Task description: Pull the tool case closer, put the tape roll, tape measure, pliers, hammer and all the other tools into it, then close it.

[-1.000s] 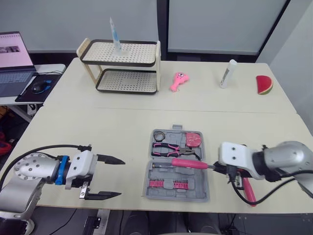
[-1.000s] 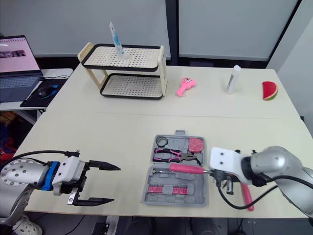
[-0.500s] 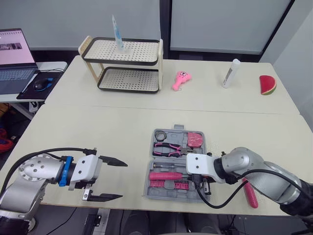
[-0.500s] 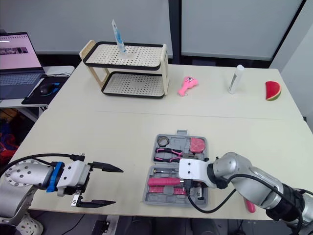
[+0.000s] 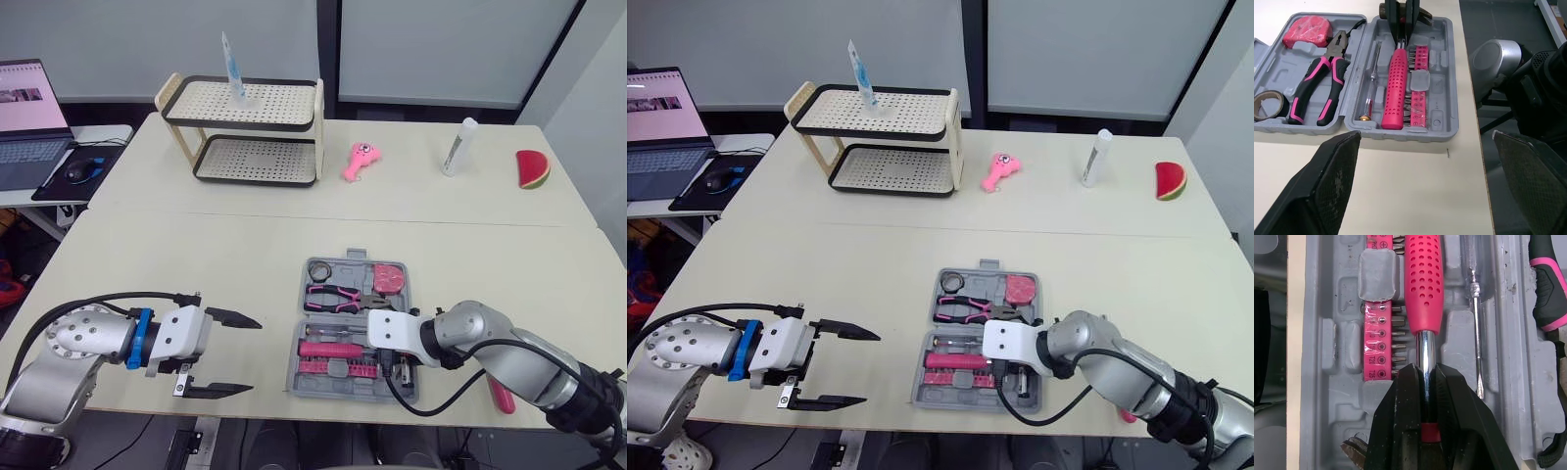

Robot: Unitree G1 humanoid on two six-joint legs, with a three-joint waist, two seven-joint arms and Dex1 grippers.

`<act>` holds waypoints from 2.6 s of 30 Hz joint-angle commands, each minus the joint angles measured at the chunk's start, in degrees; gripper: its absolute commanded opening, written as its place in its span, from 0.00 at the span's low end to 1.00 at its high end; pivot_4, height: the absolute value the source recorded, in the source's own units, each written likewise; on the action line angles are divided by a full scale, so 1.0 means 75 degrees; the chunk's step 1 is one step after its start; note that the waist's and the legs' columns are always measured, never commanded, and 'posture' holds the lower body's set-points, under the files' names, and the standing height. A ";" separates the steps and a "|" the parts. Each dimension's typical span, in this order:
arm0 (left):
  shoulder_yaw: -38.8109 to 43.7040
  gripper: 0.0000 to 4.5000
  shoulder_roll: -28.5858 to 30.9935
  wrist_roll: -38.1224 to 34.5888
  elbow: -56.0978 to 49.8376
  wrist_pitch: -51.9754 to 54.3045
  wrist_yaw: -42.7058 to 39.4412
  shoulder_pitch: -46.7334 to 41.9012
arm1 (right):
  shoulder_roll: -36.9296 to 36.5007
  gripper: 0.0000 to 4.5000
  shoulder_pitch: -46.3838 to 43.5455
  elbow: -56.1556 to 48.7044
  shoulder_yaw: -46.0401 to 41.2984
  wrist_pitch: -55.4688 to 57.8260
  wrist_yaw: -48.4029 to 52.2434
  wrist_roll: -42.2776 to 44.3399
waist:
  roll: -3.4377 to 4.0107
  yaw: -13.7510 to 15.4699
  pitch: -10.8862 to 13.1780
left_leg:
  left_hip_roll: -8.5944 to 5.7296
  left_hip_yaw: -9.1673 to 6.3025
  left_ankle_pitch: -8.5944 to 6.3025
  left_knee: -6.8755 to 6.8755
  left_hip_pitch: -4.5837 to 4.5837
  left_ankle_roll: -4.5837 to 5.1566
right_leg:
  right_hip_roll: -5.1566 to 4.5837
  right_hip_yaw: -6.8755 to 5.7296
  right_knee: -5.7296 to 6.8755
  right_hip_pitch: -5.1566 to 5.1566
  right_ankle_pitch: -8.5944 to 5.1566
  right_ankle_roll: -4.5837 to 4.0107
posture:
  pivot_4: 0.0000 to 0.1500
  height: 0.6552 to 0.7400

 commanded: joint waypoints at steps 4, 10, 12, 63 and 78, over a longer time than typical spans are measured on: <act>-0.0021 1.00 -0.0010 -0.0015 -0.0211 -0.0005 0.0128 0.0026 | 0.0112 0.24 -0.0127 -0.0198 -0.0244 -0.0110 0.0153 0.0019 | 0.0000 -0.0008 0.0000 | 0.0000 -0.0001 0.0000 0.0000 0.0001 0.0000 | 0.0000 -0.0001 0.0002 -0.0001 0.0000 0.0000 | 1.00 0.94; -0.0050 1.00 -0.0053 -0.0026 -0.0269 0.0002 0.0205 0.0075 | -0.0047 0.33 -0.0409 -0.0646 -0.0918 -0.0482 0.0774 0.0474 | 0.0000 -0.0014 0.0000 | 0.0000 -0.0001 0.0000 0.0002 0.0000 0.0000 | 0.0000 -0.0001 0.0005 -0.0001 0.0000 0.0000 | 1.00 0.94; -0.0042 1.00 -0.0061 -0.0031 -0.0261 -0.0002 0.0221 0.0077 | 0.0005 0.29 -0.0340 -0.0575 -0.1058 -0.0731 0.0773 0.0487 | -0.0004 -0.0014 -0.0003 | 0.0000 -0.0003 0.0000 0.0002 0.0000 0.0000 | 0.0000 -0.0004 0.0007 0.0000 0.0000 0.0000 | 1.00 0.94; 0.1696 1.00 -0.0988 -0.0535 0.0605 0.0721 0.2060 0.0892 | 0.0580 0.00 0.3962 -0.1011 -0.6432 -0.3078 -0.0151 0.0758 | -0.0046 0.0040 -0.0037 | 0.0000 -0.0002 0.0000 0.0004 0.0026 0.0000 | -0.0001 -0.0007 0.0046 0.0011 -0.0003 -0.0006 | 1.00 0.94; 0.2896 1.00 -0.2024 -0.0267 0.1433 0.0706 0.3565 0.2603 | 0.1640 0.12 0.8753 0.0854 -1.0673 -0.5207 0.0297 0.1392 | -0.0078 -0.0006 -0.0062 | 0.0004 0.0014 -0.0004 -0.0022 0.0129 -0.0001 | -0.0001 0.0009 0.0029 0.0106 -0.0041 -0.0021 | 1.00 0.94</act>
